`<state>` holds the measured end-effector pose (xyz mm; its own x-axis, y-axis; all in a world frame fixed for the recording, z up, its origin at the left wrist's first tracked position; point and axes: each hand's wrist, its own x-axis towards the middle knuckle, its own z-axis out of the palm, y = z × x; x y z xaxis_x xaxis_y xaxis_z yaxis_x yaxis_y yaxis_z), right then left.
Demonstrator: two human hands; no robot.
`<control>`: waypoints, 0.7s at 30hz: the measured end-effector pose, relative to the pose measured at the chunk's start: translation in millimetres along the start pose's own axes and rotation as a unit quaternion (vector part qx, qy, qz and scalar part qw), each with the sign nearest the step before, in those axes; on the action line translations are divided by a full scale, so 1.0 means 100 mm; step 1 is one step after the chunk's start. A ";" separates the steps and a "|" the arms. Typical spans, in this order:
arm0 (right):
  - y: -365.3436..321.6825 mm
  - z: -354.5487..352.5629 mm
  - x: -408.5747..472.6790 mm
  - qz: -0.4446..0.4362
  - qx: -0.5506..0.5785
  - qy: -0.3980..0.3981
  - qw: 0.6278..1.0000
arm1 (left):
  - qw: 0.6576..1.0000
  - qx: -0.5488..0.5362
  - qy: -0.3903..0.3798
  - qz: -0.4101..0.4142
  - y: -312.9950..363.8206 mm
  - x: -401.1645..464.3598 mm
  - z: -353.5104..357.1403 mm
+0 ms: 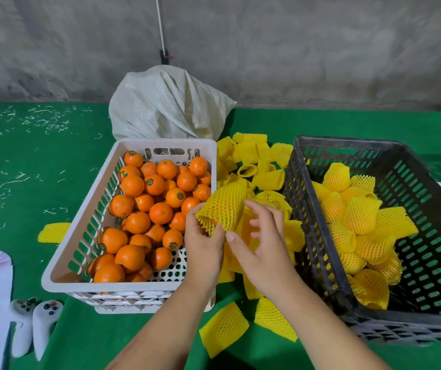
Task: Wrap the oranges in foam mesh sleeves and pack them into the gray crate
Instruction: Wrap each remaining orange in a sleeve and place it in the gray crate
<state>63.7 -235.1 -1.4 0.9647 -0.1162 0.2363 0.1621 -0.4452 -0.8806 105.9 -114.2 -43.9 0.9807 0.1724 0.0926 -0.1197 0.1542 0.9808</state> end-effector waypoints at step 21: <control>0.19 -0.08 0.10 0.200 0.311 0.010 0.929 | 0.981 0.127 -0.135 0.064 -0.01 -0.07 0.02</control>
<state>75.0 -251.6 -12.6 0.9706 -0.1805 -0.1593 -0.1144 0.2362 -0.9649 99.9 -117.4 -45.5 0.9693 -0.0949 0.2268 -0.2364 -0.1057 0.9659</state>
